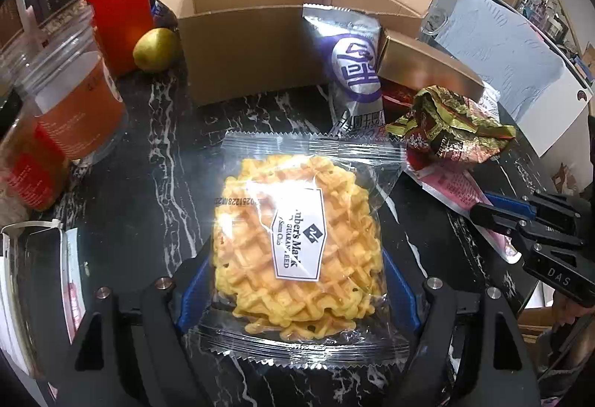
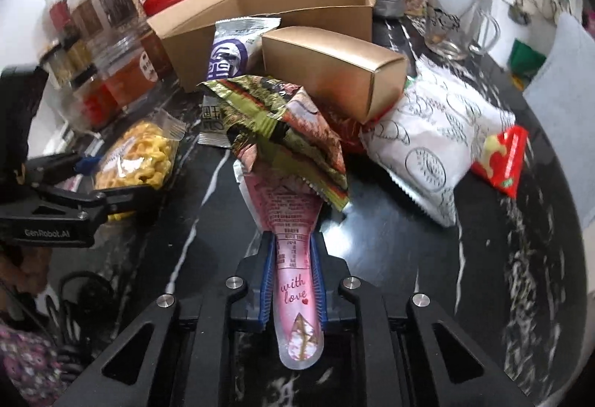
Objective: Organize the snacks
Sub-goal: 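Lift the waffle with the left tool while the right tool lifts the pink pouch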
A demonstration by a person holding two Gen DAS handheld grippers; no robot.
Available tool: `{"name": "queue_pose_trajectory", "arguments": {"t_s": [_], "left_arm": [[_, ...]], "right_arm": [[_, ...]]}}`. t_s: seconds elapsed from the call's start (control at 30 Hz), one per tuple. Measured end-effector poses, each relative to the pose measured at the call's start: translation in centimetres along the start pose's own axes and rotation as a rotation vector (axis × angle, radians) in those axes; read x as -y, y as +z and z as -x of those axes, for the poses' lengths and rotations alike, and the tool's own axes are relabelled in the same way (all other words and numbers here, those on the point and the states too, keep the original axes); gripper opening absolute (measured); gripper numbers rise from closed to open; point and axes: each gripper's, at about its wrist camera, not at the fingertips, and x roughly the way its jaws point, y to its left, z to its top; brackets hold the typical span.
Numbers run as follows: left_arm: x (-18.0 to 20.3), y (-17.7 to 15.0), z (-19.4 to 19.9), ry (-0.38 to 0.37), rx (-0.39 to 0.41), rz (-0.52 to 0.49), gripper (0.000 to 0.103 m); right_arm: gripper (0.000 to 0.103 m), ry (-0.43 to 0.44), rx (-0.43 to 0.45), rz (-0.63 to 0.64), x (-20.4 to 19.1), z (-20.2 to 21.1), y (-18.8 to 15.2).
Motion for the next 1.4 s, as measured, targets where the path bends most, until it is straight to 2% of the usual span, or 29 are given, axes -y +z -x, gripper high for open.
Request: {"name": "queue_pose_trajectory", "arguments": {"t_s": [0.33,0.6,0.8,0.87,0.97,1.03,1.17,1.3,1.33,1.37,1.4], "left_arm": [[0.9,-0.9,2.4,-0.016,0.061,-0.024,0.080],[1.7,-1.4,3.5,-0.012,0.088,-0.037,0.080],[1.8,-1.4,3.7,-0.002,0.089,-0.033,0.080],[1.8,-1.3,3.6,0.000,0.090,-0.031,0.080],[1.8,-1.3,3.5,0.007,0.089,-0.028,0.080],[1.8,-1.2,3.3,0.011,0.084,-0.024,0.080],[1.5,-1.1,2.9,0.016,0.072,-0.016,0.080],[1.4,-0.9,2.8,0.018,0.070,-0.011,0.080],[1.4,-0.9,2.8,0.018,0.070,-0.010,0.080],[1.4,-0.9,2.7,0.018,0.068,-0.008,0.080],[1.4,-0.9,2.7,0.018,0.068,-0.006,0.080]], "right_arm": [[0.017,0.027,0.066,-0.060,-0.3,2.9,-1.7],[0.018,-0.029,0.063,-0.044,-1.0,2.3,-2.8],[0.030,-0.074,0.072,-0.018,-1.7,1.7,-2.4],[0.042,-0.083,0.066,-0.006,-1.9,1.2,-2.1],[0.048,-0.099,0.046,0.019,-2.3,0.0,-1.6],[0.055,-0.122,0.043,0.043,-2.8,-0.5,-1.2],[0.057,-0.175,0.035,0.078,-3.4,-1.4,-0.8],[0.056,-0.175,0.039,0.077,-3.3,-1.6,-0.7],[0.044,-0.174,0.045,0.082,-3.3,-1.5,-0.7],[0.037,-0.171,0.045,0.084,-3.3,-1.4,-0.7],[0.035,-0.169,0.045,0.086,-3.3,-1.4,-0.7]]}}
